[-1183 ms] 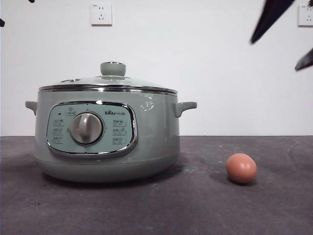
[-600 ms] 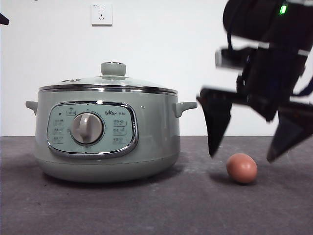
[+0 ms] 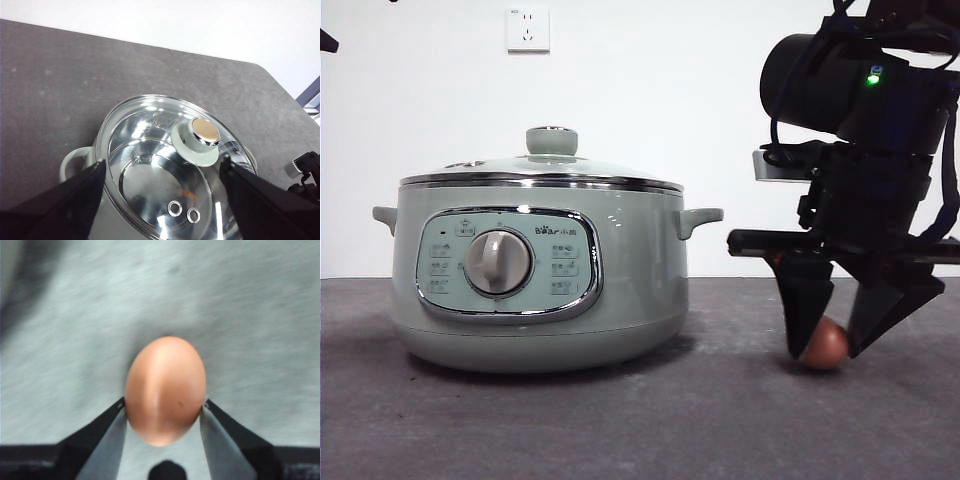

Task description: Pick up the egg,open the lid,put the egg in the pot,close the lid

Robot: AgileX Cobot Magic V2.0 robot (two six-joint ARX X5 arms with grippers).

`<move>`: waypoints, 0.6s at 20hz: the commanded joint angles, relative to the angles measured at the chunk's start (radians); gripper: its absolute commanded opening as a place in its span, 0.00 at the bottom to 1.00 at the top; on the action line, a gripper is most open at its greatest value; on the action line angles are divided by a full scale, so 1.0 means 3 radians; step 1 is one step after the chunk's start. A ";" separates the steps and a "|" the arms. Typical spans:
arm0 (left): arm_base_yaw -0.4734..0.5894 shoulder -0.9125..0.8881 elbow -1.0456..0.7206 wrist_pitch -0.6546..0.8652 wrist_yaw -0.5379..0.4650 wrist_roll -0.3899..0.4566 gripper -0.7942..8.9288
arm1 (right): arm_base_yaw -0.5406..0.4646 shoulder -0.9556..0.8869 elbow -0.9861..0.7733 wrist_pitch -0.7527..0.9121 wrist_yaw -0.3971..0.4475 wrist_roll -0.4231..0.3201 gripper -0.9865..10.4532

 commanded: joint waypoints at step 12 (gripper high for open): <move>-0.0668 0.0744 0.0511 0.0107 -0.0108 -0.0004 0.47 | -0.0029 -0.1324 -0.0001 -0.0673 0.0019 -0.0158 0.08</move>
